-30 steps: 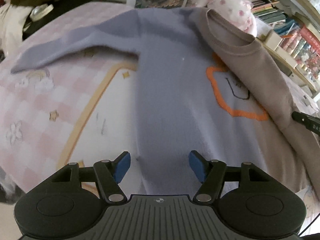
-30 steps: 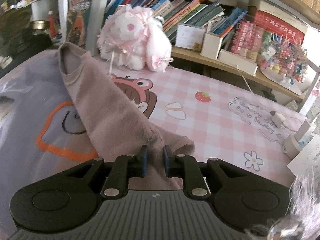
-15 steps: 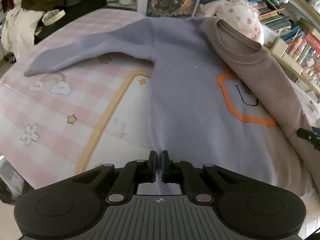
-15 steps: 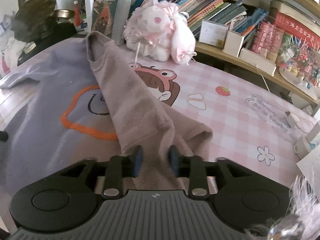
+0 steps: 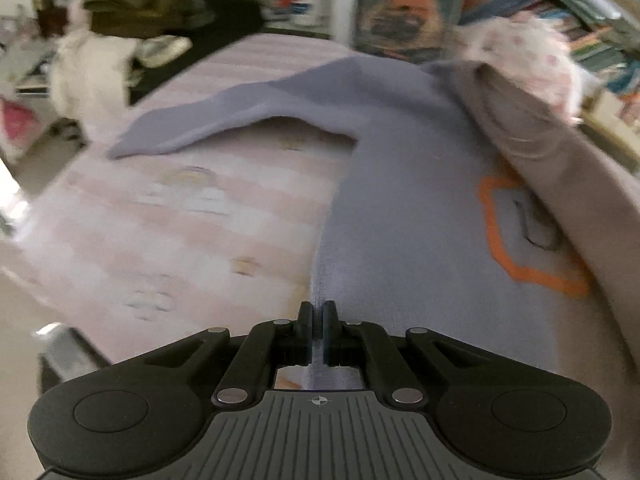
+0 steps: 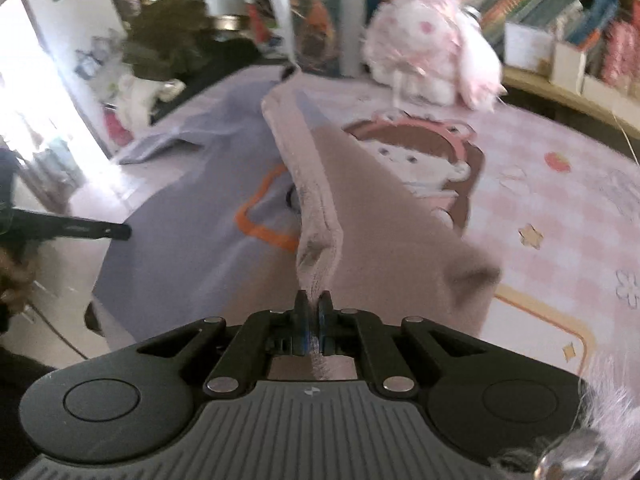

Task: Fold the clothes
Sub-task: 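Lower the sweater onto the mat with both tools, spreading it flat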

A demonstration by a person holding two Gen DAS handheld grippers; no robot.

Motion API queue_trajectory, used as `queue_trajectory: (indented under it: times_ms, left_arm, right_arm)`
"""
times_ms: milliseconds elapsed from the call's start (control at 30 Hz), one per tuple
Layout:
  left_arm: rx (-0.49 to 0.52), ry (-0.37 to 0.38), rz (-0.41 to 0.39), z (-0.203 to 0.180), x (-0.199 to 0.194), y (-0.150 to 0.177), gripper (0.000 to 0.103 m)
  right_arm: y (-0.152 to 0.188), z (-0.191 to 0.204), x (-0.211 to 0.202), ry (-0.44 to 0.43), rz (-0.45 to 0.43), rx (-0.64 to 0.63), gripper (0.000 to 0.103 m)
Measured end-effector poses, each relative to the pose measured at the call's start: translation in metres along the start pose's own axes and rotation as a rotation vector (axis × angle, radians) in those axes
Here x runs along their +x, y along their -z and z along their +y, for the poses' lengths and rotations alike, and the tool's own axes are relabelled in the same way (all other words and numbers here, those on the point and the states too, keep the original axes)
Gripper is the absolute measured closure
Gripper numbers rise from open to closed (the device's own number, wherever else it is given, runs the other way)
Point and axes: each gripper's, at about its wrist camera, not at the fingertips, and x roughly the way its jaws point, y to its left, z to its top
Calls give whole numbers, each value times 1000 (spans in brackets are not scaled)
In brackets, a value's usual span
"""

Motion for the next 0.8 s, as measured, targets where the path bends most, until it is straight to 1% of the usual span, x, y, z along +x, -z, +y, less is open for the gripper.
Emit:
queue_trajectory:
  times_ms: [67,133,200,233,333,400,467,567,600,633,667,700,733,800]
  left_arm:
    - [8,-24,-2,4,1,-3,100]
    - [12,-30,-2,4,3,-4,100]
    - [13,-34,0,3,5,-3,100]
    - [11,-35,1,3,6,-1,100]
    - [12,-34,7,3,8,2,100]
    - [22,-30,9,2,8,2,100]
    - [28,-28,9,1,8,2,100]
    - [34,-27,9,-1,7,2,100]
    - [34,-24,10,-1,7,2,100]
    - [30,-16,13,-1,7,3,99]
    - [27,-10,16,0,8,3,99]
    - [27,-7,21,1,10,3,99]
    - [28,-6,24,1,11,3,99]
    - [32,-6,28,0,14,3,99]
  right_arm:
    - [-5,5,-1,3,-9,-26,99]
    - [-12,0,-1,43,-23,-50,99]
    - [-23,-16,0,125,-44,-62,99]
    - [-31,-29,0,178,-59,-63,99]
    - [-58,-71,7,366,-98,-71,99]
    - [-77,-99,17,480,-105,-83,99]
    - [-89,-119,31,540,-90,-104,99]
    - [-93,-134,58,622,-40,-157,97]
    - [-93,-135,64,645,-27,-167,91]
    - [-91,-134,67,659,-24,-167,80]
    - [-88,-131,65,657,-37,-157,73]
    - [-85,-126,59,638,-67,-137,64]
    - [-82,-121,52,610,-100,-110,64]
    - [-75,-109,42,554,-128,-65,63]
